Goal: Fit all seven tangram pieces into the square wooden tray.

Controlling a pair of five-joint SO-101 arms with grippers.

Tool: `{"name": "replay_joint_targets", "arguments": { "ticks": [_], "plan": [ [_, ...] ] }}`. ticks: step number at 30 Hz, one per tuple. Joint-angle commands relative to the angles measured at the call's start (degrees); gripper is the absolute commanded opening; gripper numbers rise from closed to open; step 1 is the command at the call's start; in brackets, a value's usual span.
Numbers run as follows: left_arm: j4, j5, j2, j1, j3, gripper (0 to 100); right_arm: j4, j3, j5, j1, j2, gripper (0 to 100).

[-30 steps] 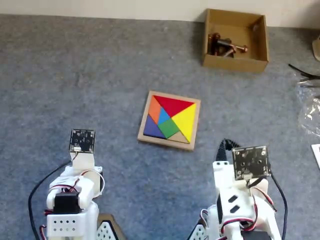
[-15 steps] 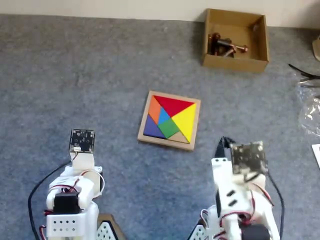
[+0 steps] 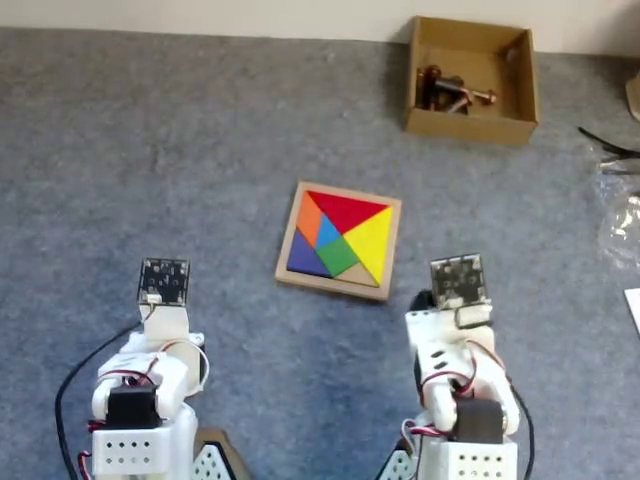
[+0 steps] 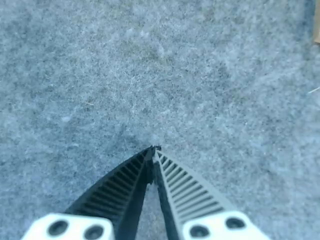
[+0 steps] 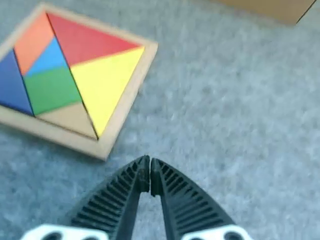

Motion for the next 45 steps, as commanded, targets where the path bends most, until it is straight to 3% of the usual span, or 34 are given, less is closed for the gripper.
{"name": "replay_joint_targets", "arguments": {
  "ticks": [1, 23, 28, 35, 45],
  "plan": [
    [0.44, -0.35, -0.31, -0.75, 1.27, 1, -1.89, 0.66, 0.26, 0.40, -0.66, 0.6],
    [0.44, -0.35, -0.31, -0.75, 1.27, 1, -1.45, 9.54, 0.09, 0.40, -0.48, 0.6],
    [0.44, -0.35, -0.31, -0.75, 1.27, 1, -0.13, 9.54, -10.02, 0.31, -0.48, 0.6],
    [0.44, -0.35, -0.31, -0.75, 1.27, 1, 9.01, 9.54, -9.49, -6.81, -0.48, 0.6],
    [0.44, -0.35, -0.31, -0.75, 1.27, 1, 10.15, 9.63, -9.85, -6.81, -0.22, 0.6]
  ]
}}
